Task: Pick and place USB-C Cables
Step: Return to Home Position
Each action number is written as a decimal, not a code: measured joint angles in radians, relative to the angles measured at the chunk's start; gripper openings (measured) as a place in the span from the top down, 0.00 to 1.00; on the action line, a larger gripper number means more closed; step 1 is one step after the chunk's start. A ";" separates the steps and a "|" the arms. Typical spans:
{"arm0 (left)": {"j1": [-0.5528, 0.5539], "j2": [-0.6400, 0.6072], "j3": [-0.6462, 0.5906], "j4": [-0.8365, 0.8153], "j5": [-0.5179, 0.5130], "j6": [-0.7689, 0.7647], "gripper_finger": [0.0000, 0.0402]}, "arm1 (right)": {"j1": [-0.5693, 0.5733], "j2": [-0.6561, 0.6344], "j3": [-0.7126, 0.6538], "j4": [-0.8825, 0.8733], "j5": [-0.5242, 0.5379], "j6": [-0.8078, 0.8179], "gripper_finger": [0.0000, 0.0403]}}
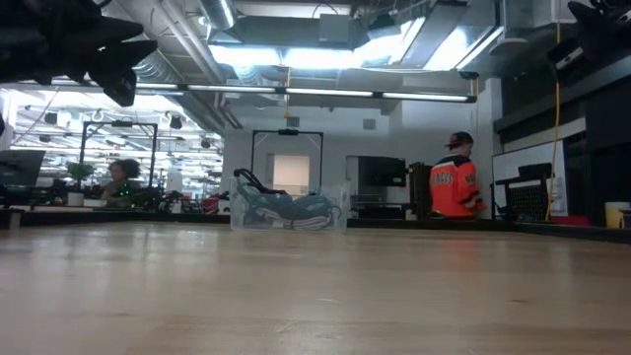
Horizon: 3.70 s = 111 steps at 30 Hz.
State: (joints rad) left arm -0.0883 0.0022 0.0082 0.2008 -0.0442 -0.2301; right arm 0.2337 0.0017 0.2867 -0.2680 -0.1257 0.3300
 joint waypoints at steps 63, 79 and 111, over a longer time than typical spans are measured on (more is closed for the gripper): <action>0.000 0.000 0.000 -0.186 0.009 -0.076 0.73 | 0.000 0.004 -0.280 0.293 0.106 0.109 0.67; 0.000 0.000 0.000 -0.186 0.009 -0.074 0.73 | 0.000 0.004 -0.280 0.292 0.106 0.109 0.67; 0.000 0.000 -0.001 -0.186 0.008 -0.074 0.73 | 0.000 0.005 -0.280 0.292 0.106 0.107 0.67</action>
State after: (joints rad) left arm -0.0887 0.0025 0.0074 0.0151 -0.0360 -0.3042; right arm 0.2333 0.0063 0.0067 0.0242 -0.0193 0.4374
